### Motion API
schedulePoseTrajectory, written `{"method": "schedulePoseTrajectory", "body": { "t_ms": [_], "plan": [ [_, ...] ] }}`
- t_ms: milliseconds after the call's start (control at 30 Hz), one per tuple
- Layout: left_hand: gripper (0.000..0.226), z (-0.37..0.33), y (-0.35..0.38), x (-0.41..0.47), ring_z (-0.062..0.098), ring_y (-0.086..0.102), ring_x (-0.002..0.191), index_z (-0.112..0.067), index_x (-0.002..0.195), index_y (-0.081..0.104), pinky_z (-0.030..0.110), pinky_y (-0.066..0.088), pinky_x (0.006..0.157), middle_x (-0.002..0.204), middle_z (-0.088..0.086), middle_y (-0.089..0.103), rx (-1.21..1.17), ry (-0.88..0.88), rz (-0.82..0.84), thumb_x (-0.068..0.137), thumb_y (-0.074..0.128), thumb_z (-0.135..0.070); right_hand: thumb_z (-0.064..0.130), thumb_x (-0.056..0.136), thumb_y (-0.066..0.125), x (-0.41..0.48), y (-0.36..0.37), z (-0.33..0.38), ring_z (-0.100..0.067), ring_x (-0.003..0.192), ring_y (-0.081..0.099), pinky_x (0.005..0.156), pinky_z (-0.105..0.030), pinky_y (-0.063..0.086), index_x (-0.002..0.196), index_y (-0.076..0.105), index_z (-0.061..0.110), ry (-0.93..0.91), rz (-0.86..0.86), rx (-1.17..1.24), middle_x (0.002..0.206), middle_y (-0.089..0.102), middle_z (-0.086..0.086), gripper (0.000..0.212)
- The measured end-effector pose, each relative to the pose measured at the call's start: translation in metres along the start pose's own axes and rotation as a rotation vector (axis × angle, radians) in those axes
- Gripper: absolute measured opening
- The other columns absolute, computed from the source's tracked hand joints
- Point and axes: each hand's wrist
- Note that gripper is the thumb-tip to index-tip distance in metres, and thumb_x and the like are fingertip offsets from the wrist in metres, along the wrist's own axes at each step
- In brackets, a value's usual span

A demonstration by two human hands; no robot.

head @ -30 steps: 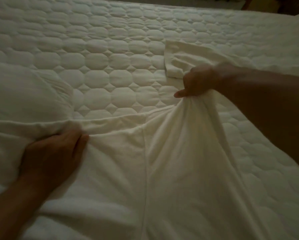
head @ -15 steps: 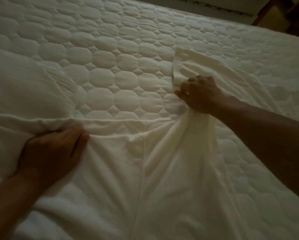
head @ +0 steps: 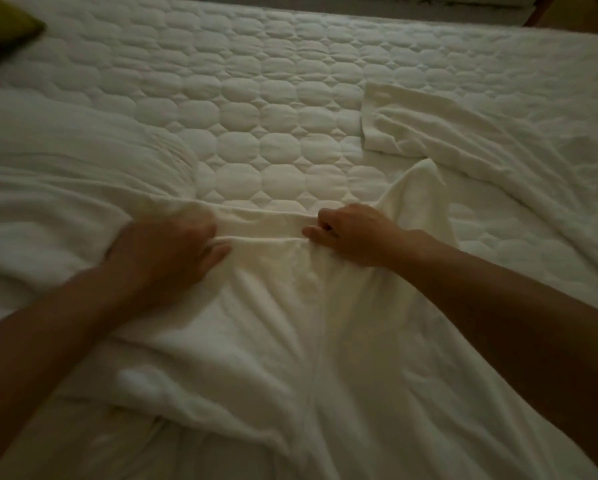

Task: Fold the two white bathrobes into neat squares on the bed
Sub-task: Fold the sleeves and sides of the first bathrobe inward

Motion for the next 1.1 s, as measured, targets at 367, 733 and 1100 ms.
{"method": "schedulePoseTrajectory", "body": {
  "t_ms": [367,733,1100],
  "plan": [
    [0.067,0.024,-0.011,0.053,0.024,0.062,0.089,-0.025,0.075,0.057,0.034,0.044,0.074,0.092,0.0,0.067,0.149,-0.197,0.323,0.078,0.04,-0.09,0.051,0.106,0.023,0.016,0.032,-0.013,-0.034,0.086,0.063,0.078,-0.042,0.041,0.089,0.063,0.014,0.268,-0.337,-0.071,0.094,0.07,-0.015,0.057],
    [0.069,0.092,-0.111,0.046,0.019,0.055,0.062,-0.022,0.065,0.059,0.031,0.04,0.059,0.063,0.001,0.058,-0.001,-0.119,0.516,0.071,0.031,-0.086,0.044,0.102,0.029,0.02,0.05,-0.016,-0.043,0.069,0.064,0.067,-0.045,0.047,0.076,0.06,0.007,0.255,-0.536,-0.033,0.075,0.066,-0.026,0.056],
    [0.062,0.136,-0.152,-0.004,0.02,0.055,0.061,-0.017,0.057,0.059,0.031,0.039,0.058,0.059,0.004,0.057,0.041,-0.272,0.339,0.083,0.055,-0.074,0.045,0.101,0.019,0.02,0.018,0.016,-0.031,0.105,0.061,0.092,-0.043,0.039,0.115,0.06,0.028,0.384,-0.076,-0.529,0.115,0.067,-0.002,0.047]
  ]
}}
Point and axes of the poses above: each hand's wrist, its own x-axis towards the middle knuckle, its own y-axis out of the palm, z = x × y
